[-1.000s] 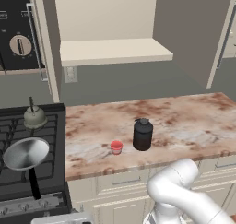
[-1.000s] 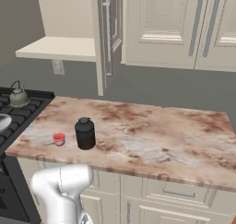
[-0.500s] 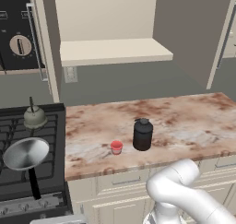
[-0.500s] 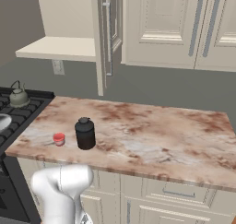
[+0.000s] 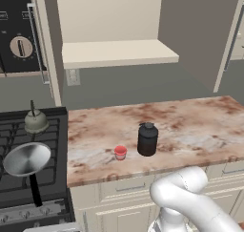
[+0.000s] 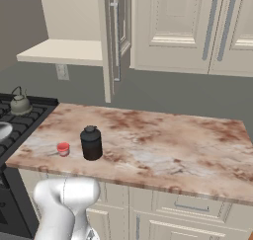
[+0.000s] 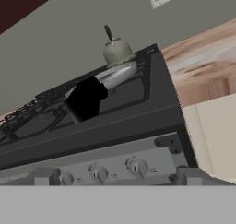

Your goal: Pick the pan from the cabinet and place it on the stove. Then turn on the stove burner for the pan.

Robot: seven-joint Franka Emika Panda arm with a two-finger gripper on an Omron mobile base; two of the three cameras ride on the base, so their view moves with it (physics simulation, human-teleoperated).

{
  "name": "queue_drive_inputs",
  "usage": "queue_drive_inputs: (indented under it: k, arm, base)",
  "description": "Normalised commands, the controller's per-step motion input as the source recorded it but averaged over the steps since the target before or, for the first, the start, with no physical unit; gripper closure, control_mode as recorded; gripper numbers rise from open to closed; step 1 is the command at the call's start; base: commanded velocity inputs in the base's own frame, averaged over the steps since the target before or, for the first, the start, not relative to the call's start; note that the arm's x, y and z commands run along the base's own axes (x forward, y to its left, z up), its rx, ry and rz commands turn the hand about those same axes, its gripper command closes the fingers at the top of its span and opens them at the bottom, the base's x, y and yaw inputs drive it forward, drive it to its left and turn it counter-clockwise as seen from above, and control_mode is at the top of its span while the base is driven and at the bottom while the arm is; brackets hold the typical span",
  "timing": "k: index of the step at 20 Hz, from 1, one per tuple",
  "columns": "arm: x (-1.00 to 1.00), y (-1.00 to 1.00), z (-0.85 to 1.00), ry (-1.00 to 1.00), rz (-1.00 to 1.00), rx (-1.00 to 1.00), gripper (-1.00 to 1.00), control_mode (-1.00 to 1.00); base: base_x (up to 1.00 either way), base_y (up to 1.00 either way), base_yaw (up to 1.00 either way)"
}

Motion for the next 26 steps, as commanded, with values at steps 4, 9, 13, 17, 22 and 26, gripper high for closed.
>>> queue_drive_inputs:
  k: [4, 9, 13, 17, 22, 26]
  arm:
    - [0.16, 0.03, -0.04, 0.01, 0.0, 0.0, -1.0, -1.0]
    - [0.23, 0.04, -0.03, 0.0, 0.0, 0.0, -1.0, -1.0]
    - [0.16, 0.15, -0.11, 0.0, 0.0, 0.0, -1.0, -1.0]
    - [0.12, 0.15, -0.15, 0.0, 0.0, 0.0, -1.0, -1.0]
    - [0.08, 0.08, -0.21, 0.0, -0.01, 0.0, -1.0, -1.0]
    - [0.02, 0.01, -0.26, 0.0, -0.04, 0.0, -1.0, -1.0]
  base:
    - [0.0, 0.0, 0.0]
    - [0.0, 0.0, 0.0]
    - [0.0, 0.0, 0.0]
    - [0.0, 0.0, 0.0]
    - [0.0, 0.0, 0.0]
    - [0.0, 0.0, 0.0]
